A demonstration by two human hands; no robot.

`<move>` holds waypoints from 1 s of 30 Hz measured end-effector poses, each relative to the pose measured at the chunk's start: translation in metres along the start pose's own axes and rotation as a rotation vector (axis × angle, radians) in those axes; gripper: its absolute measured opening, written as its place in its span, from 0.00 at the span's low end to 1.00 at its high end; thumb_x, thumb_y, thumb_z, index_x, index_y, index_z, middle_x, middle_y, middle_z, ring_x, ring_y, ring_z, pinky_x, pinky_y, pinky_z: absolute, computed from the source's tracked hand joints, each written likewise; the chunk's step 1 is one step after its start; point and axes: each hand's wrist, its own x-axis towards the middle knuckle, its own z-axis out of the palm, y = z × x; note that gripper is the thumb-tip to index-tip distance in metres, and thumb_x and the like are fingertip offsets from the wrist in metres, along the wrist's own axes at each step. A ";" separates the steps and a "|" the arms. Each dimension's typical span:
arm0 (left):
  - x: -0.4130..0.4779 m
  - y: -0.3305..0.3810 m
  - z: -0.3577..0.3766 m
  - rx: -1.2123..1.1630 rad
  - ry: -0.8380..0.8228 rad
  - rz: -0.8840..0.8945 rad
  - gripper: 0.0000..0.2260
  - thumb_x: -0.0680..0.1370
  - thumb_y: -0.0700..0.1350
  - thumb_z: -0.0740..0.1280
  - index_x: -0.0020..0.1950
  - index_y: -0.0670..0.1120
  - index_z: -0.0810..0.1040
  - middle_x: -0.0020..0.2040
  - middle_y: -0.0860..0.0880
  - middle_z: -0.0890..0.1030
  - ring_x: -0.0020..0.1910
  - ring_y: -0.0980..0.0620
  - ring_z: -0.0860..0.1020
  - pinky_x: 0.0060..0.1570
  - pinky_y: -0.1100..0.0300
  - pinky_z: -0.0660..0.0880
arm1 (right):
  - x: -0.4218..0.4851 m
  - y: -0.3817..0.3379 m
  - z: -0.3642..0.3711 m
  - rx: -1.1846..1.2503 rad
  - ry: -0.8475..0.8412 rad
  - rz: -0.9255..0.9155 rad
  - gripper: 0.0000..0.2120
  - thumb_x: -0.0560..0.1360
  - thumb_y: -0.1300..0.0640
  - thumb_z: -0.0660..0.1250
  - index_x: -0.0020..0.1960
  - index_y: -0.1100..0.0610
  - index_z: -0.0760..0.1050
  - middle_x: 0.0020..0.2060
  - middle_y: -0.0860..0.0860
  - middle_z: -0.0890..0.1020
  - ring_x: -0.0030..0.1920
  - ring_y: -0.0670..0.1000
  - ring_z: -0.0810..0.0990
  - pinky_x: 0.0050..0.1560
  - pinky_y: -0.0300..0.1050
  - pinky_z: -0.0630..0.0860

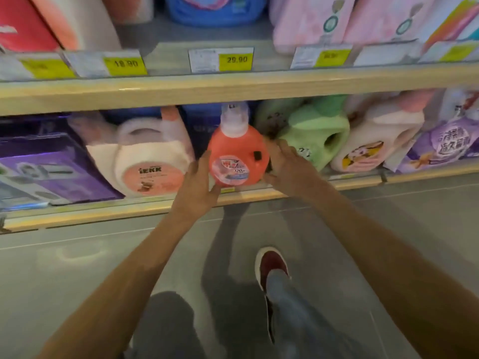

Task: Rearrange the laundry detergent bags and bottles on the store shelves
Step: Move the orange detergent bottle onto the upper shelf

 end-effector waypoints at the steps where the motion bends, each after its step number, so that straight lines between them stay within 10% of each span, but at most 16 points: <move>1: 0.009 -0.005 0.008 0.005 0.024 0.024 0.39 0.75 0.41 0.71 0.81 0.47 0.54 0.68 0.35 0.70 0.63 0.31 0.73 0.59 0.39 0.75 | 0.007 0.006 0.010 0.005 0.056 -0.017 0.41 0.75 0.48 0.69 0.80 0.52 0.50 0.68 0.58 0.66 0.63 0.62 0.72 0.55 0.58 0.76; 9: 0.064 -0.042 0.047 -0.093 0.093 0.038 0.50 0.72 0.55 0.76 0.82 0.50 0.45 0.74 0.40 0.66 0.71 0.40 0.69 0.66 0.40 0.72 | 0.066 0.022 0.065 0.301 0.166 -0.058 0.52 0.70 0.45 0.76 0.81 0.53 0.46 0.70 0.60 0.65 0.67 0.65 0.70 0.65 0.62 0.71; 18: 0.085 -0.067 0.076 -0.346 0.058 -0.010 0.57 0.66 0.49 0.83 0.80 0.53 0.44 0.72 0.47 0.70 0.68 0.48 0.74 0.68 0.47 0.74 | 0.086 0.044 0.112 0.462 0.311 -0.138 0.61 0.62 0.47 0.82 0.80 0.51 0.44 0.67 0.59 0.65 0.65 0.61 0.73 0.60 0.63 0.76; 25: 0.091 -0.079 0.083 -0.355 0.095 0.013 0.53 0.65 0.50 0.83 0.78 0.56 0.49 0.70 0.48 0.72 0.64 0.49 0.76 0.65 0.45 0.76 | 0.090 0.043 0.126 0.464 0.383 -0.095 0.65 0.57 0.49 0.85 0.80 0.59 0.46 0.74 0.60 0.60 0.70 0.50 0.62 0.63 0.36 0.60; 30: 0.089 -0.076 0.081 -0.389 0.115 -0.030 0.51 0.61 0.53 0.83 0.75 0.59 0.55 0.66 0.53 0.76 0.61 0.52 0.79 0.63 0.47 0.78 | 0.089 0.041 0.128 0.524 0.389 -0.077 0.65 0.58 0.50 0.85 0.80 0.57 0.45 0.74 0.59 0.61 0.70 0.51 0.64 0.65 0.42 0.63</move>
